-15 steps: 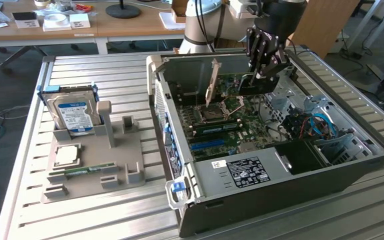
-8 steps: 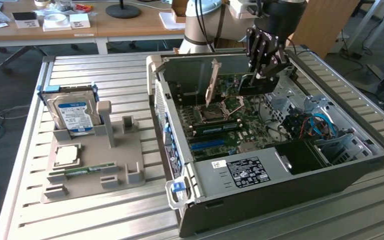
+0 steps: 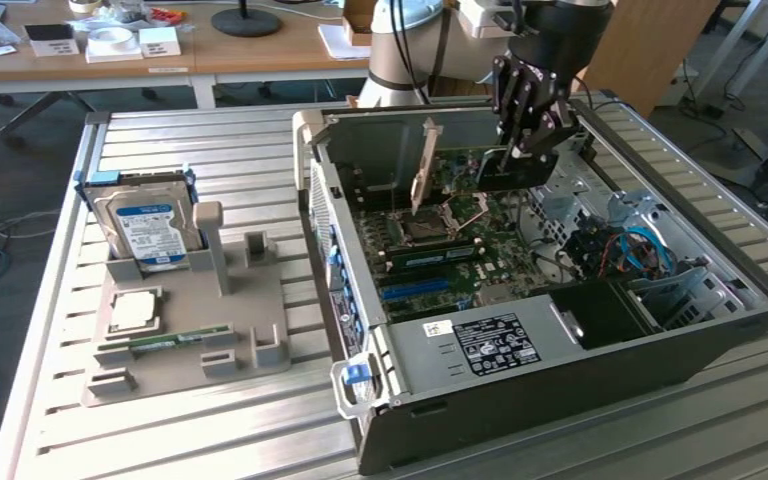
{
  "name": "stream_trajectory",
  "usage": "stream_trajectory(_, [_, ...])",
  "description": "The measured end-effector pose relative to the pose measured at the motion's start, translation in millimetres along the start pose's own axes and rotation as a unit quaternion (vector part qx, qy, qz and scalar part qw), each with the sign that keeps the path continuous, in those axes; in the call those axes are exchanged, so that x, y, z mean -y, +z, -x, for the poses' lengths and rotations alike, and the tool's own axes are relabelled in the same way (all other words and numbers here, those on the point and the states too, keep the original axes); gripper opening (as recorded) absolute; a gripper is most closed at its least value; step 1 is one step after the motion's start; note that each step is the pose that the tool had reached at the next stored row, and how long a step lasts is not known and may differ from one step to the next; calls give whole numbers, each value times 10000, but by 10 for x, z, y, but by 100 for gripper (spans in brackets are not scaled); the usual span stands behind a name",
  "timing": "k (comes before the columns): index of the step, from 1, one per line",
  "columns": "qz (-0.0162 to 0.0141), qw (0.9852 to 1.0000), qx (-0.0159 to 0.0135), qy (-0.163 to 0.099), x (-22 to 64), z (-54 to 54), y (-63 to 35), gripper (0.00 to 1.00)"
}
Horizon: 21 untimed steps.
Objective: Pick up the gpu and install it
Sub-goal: 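Insert the gpu into the slot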
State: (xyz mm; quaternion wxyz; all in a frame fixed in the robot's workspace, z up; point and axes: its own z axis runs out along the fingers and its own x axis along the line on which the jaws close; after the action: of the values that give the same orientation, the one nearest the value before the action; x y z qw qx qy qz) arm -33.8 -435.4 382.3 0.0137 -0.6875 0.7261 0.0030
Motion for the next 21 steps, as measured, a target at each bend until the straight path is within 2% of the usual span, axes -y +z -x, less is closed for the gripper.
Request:
stream_trajectory(13, [0,10000,1,1,0,-19,12,27])
stream_trajectory(21, [0,10000,0,0,0,-42,108,27])
